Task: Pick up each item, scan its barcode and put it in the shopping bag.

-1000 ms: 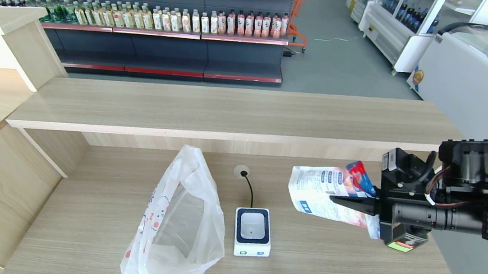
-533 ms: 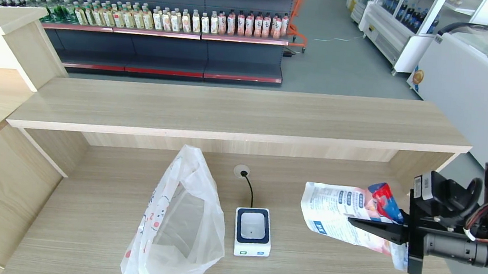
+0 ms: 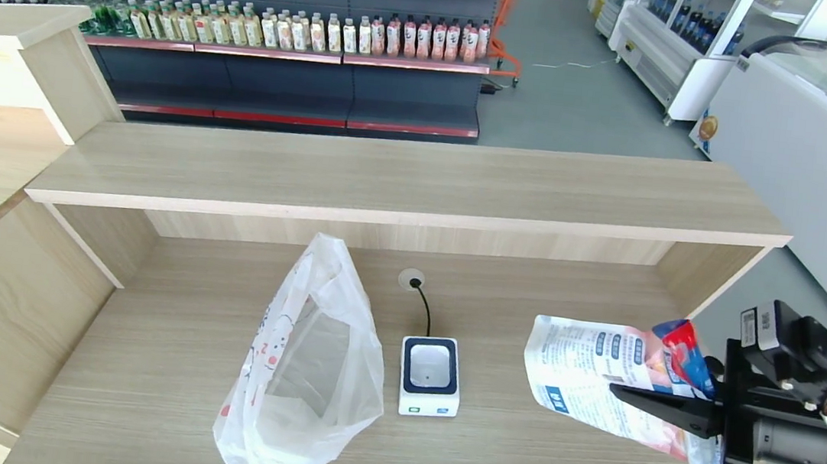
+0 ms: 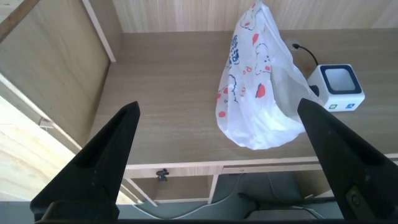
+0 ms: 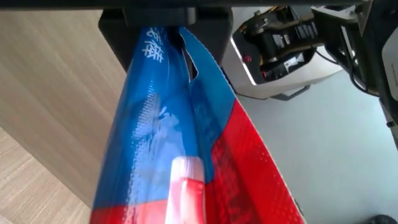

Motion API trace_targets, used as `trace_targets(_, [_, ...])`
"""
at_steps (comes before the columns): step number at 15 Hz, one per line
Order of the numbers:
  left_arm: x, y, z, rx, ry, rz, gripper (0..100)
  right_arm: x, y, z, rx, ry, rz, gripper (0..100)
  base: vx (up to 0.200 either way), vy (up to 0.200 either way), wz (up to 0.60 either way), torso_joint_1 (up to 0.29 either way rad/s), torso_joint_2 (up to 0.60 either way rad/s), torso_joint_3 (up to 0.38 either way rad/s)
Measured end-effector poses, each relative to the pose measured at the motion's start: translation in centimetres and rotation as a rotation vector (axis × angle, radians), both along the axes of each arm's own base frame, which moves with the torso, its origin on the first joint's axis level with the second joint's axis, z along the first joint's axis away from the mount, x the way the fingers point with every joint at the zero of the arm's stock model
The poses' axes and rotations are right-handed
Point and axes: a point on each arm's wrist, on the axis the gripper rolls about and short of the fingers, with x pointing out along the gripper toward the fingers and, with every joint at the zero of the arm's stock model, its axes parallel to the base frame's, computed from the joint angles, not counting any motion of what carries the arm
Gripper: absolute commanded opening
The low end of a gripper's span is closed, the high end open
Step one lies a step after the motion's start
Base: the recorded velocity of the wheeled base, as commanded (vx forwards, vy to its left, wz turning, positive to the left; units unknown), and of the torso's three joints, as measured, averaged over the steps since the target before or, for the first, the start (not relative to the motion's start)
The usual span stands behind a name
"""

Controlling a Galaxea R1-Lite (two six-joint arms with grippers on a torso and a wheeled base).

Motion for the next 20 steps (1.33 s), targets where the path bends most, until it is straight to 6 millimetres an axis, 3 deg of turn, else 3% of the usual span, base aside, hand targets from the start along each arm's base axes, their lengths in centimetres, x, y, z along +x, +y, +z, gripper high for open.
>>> trace_targets(7, [0.0,0.0,0.0,0.0,0.0,-0.001,100,0.6,0.1,0.2,0.092,0.124,-0.055,0,0.0,0.2,0.0,0.01,0.0,-0.001])
trace_targets(10, [0.0,0.0,0.0,0.0,0.0,0.0,100,0.8,0.3,-0.2,0.111,0.181,-0.067,0,0.0,0.0,0.0,0.0,0.0,0.0])
trace_targets(16, [0.0,0.0,0.0,0.0,0.0,0.0,100,2.0,0.1,-3.2,-0.009,0.244,-0.23,0,0.0,0.0,0.0,0.0,0.0,0.0])
trace_targets(20, [0.0,0.0,0.0,0.0,0.0,0.0,100,4.8,0.3,-5.5,-0.137,0.065,-0.169,0,0.0,0.0,0.0,0.0,0.0,0.0])
